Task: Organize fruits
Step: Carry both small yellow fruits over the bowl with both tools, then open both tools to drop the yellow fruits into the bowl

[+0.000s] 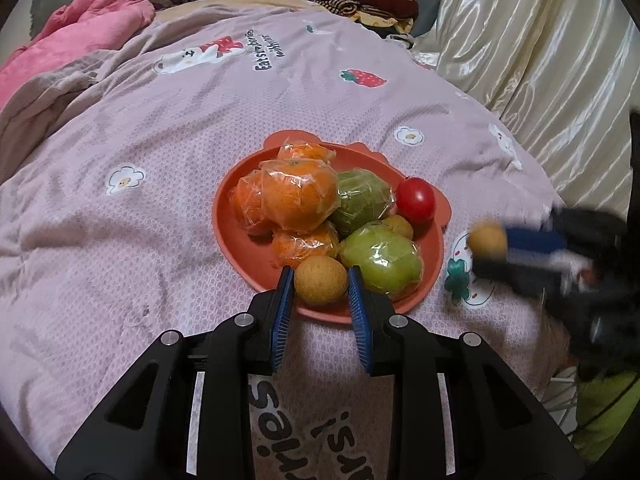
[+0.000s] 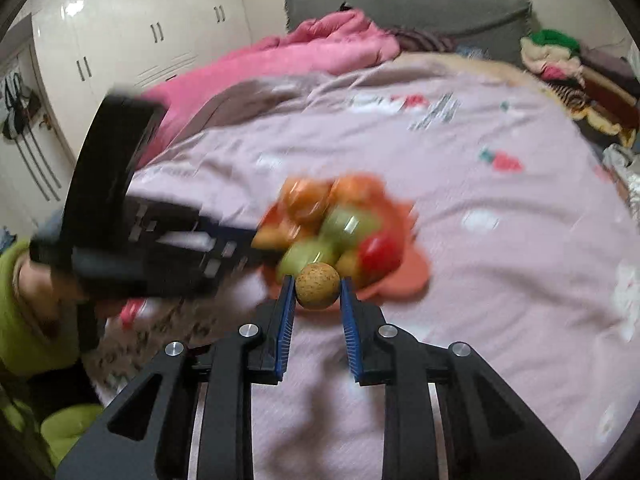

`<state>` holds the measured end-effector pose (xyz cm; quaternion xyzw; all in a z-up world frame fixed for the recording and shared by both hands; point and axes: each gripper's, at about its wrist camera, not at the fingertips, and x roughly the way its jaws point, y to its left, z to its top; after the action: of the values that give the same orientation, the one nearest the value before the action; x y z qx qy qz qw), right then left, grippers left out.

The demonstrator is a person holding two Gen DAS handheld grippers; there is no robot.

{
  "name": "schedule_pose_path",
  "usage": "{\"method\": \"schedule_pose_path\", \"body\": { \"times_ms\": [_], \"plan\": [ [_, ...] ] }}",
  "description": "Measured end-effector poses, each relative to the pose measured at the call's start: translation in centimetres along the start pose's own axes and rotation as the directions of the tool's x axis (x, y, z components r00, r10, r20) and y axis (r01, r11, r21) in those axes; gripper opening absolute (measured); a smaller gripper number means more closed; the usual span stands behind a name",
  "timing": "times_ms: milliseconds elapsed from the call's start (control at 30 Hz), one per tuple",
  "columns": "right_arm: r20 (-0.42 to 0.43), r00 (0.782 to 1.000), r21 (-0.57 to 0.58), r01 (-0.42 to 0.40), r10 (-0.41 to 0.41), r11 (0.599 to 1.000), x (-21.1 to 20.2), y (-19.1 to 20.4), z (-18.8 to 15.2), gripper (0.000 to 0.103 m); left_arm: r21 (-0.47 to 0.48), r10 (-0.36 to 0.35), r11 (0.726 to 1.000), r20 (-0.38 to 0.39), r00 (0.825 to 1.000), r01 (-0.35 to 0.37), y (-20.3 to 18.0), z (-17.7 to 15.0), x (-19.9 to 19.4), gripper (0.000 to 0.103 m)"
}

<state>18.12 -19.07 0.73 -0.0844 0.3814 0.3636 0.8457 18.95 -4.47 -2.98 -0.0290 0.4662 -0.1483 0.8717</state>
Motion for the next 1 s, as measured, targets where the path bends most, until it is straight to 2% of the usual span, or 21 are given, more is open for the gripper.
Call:
{"method": "schedule_pose_path", "body": {
  "times_ms": [167,300,367,467,633,700,767,833,1000],
  "plan": [
    [-0.025,1.000,-0.046,0.014,-0.015,0.999,2.3,0.2,2.3,0.022,0.001,-0.002,1.000,0.004,1.000,0.002,0.0,0.0,0.0,0.020],
    [-0.052,0.998,-0.047,0.018,-0.021,0.999,3.6,0.3,2.6,0.022,0.006,-0.004,1.000,0.003,1.000,0.004,0.1,-0.1,0.0,0.020],
    [-0.044,0.999,-0.035,0.015,-0.017,0.999,3.3,0.2,2.7,0.023,0.007,-0.005,1.000,0.002,1.000,0.005,0.1,0.0,0.0,0.020],
    [-0.032,0.999,-0.024,0.021,-0.022,0.999,2.9,-0.1,2.8,0.032,0.006,-0.006,1.000,0.002,1.000,0.006,0.1,0.0,-0.1,0.020],
    [-0.013,0.999,-0.008,0.043,-0.044,0.999,1.5,-0.4,2.7,0.033,0.003,-0.001,1.000,0.004,1.000,0.001,0.1,0.0,-0.1,0.020],
    [0.004,0.999,0.001,0.050,-0.050,0.999,0.6,-0.5,2.6,0.040,0.001,0.001,1.000,0.008,1.000,-0.001,0.1,0.0,-0.2,0.023],
    [0.018,0.998,0.012,0.063,-0.064,0.998,-0.4,-0.7,2.2,0.042,0.000,0.002,1.000,0.012,1.000,-0.002,0.1,0.0,-0.5,0.029],
    [0.024,0.997,0.027,0.079,-0.079,0.997,-1.4,-0.9,1.6,0.053,-0.003,-0.002,1.000,0.017,1.000,0.002,0.0,-0.1,-0.8,0.030],
    [0.044,0.993,0.043,0.112,-0.114,0.993,-3.4,-0.3,0.6,0.070,-0.007,-0.001,1.000,0.039,0.999,0.001,-0.1,-0.1,-1.8,0.033]
  ]
}}
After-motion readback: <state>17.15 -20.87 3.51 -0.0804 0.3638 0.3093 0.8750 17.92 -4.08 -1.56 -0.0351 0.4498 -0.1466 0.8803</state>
